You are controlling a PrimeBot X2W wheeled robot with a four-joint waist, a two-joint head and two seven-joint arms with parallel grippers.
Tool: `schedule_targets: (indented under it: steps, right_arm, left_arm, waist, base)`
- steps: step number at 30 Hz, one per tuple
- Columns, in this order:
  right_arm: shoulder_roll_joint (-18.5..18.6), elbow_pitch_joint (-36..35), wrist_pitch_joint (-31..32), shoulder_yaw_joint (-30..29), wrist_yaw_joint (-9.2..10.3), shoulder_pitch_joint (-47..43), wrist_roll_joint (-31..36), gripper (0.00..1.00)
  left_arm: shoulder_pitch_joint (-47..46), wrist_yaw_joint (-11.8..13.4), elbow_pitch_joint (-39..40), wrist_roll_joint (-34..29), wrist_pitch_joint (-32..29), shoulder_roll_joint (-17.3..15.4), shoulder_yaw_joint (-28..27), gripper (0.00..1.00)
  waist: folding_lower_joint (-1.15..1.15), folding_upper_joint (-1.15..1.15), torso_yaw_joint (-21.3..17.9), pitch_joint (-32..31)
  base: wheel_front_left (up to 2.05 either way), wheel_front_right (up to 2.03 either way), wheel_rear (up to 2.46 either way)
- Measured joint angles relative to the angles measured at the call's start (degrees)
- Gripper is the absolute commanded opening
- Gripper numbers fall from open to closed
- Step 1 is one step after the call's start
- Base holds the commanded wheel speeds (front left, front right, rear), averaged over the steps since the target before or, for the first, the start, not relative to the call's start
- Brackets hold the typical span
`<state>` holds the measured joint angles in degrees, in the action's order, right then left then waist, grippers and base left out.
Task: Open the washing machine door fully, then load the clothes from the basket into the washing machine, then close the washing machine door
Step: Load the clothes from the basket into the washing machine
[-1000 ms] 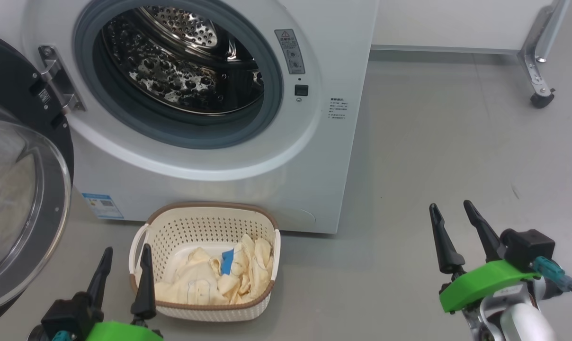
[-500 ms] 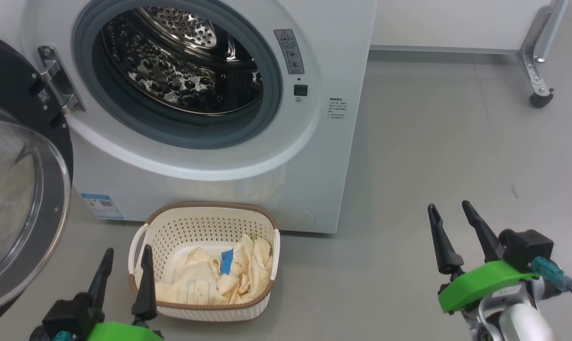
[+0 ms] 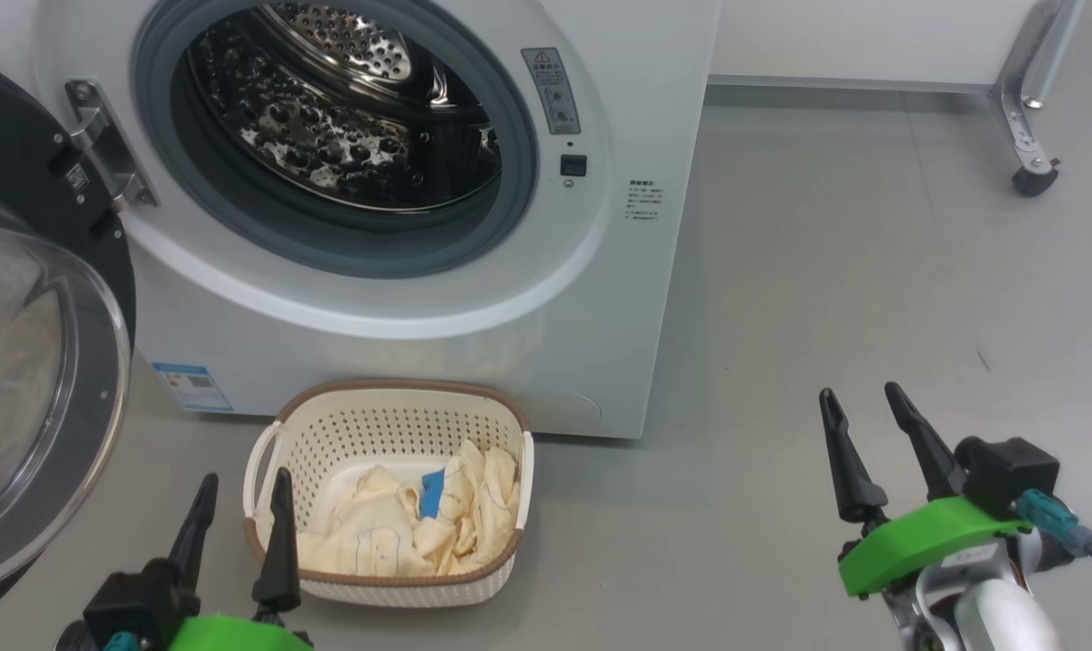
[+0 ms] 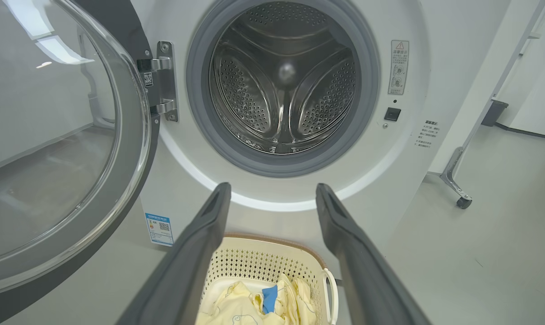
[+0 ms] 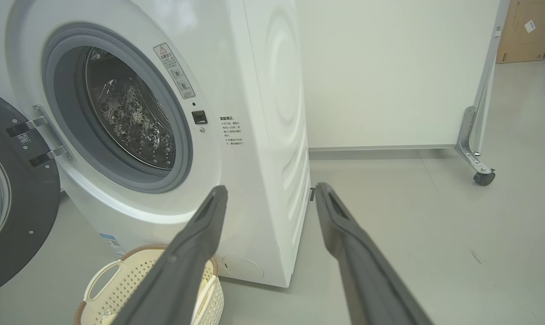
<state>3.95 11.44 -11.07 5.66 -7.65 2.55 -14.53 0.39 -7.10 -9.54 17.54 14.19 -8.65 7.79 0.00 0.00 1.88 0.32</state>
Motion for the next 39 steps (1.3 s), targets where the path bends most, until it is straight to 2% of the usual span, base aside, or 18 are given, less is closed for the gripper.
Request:
schedule_targets:
  steps: [11,18,29,36,39]
  right_arm:
    - [0.0,-0.2,0.0,-0.1,0.0,0.0,0.2,1.0]
    - [0.0,-1.2,0.0,-0.4,0.0,0.5,0.5,1.0]
    - [0.6,-3.2,0.3,-1.5,0.0,4.4,1.5,1.0]
    - [0.8,-4.0,0.3,-1.6,0.0,7.6,2.3,1.0]
    - [0.8,-4.4,0.1,-1.6,0.0,9.4,2.4,1.0]
  left_arm:
    - [0.0,0.0,-0.1,0.0,0.0,0.2,0.0,1.0]
    - [-0.8,0.0,-0.3,-0.4,0.0,0.4,0.3,1.0]
    - [-9.2,-0.2,-5.3,0.3,0.3,1.2,1.4,1.0]
    - [-18.9,-0.4,-13.8,2.1,0.4,-0.3,5.0,1.0]
    - [-23.6,-0.4,-18.4,4.8,0.4,-0.6,4.5,1.0]
  waist:
    - [0.0,0.0,0.1,1.0]
    - [0.0,0.0,0.0,4.2]
    - [0.01,0.0,-0.5,13.6]
    - [0.02,0.0,-1.5,21.9]
    - [0.02,0.0,-2.3,25.4]
  base:
    - [0.0,0.0,0.0]
    - [0.0,0.0,0.0]
    - [0.0,0.0,0.0]
    - [0.0,0.0,0.0]
    - [0.0,0.0,0.0]
